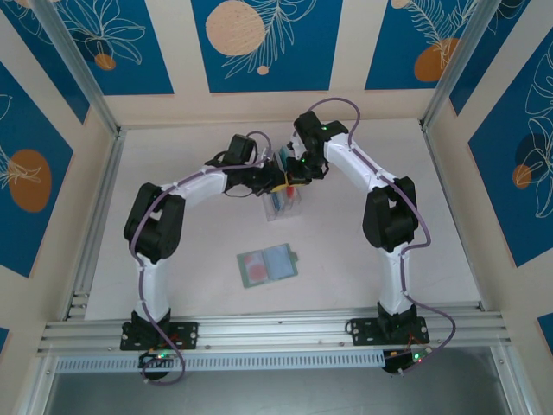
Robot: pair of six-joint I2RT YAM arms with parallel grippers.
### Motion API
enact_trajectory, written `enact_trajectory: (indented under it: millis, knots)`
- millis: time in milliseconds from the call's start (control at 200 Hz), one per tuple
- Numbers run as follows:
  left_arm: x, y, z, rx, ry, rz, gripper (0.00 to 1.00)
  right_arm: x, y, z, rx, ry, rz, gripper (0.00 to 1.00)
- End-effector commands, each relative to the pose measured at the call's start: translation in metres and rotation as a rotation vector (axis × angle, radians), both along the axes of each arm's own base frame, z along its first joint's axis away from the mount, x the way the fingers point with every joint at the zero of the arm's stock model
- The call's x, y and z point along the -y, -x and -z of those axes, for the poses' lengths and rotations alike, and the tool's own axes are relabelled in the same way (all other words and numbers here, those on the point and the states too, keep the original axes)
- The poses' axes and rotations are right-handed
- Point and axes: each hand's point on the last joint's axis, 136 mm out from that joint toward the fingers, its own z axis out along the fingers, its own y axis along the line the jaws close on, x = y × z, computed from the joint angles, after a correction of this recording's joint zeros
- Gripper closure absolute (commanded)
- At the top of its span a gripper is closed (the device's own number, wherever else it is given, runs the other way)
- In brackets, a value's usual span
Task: Put the credit cards into the card holder
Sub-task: Pick up the credit card from the storage box.
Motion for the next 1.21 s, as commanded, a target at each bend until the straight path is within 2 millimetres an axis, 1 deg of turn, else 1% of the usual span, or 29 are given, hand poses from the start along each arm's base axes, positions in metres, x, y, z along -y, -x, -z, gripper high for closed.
enact_trajectory:
  millis: [0,90,210,325,595,720,910,1055,1200]
  knots:
    - [0.011,0.002,0.0,-0.006,0.038,0.015,0.9,0.003,0.004,-0.013,-0.004,-0.029,0.021,1.0]
    - [0.01,0.002,0.002,-0.009,0.045,0.006,0.9,0.006,0.002,-0.013,-0.008,-0.034,0.032,1.0]
    - [0.011,0.002,0.006,-0.019,0.049,0.002,0.9,0.004,0.003,-0.013,-0.015,-0.05,0.031,1.0]
    - [0.01,0.004,0.014,-0.035,0.032,0.001,0.9,0.002,0.003,-0.015,-0.015,-0.058,0.029,1.0]
    - [0.006,0.013,0.029,-0.047,-0.01,0.013,0.9,-0.003,0.004,-0.021,-0.024,-0.11,0.025,0.85]
    - [0.003,0.017,0.034,-0.052,-0.023,0.016,0.9,-0.005,0.004,-0.023,-0.035,-0.147,0.028,0.81]
    - [0.003,0.017,0.035,-0.05,-0.027,0.015,0.9,-0.006,0.003,-0.023,-0.041,-0.162,0.028,0.82]
    - [0.003,0.017,0.036,-0.049,-0.029,0.017,0.9,-0.005,0.003,-0.019,-0.046,-0.152,0.029,0.86]
    - [0.003,0.016,0.036,-0.049,-0.029,0.018,0.9,-0.003,0.001,-0.018,-0.043,-0.138,0.034,0.91]
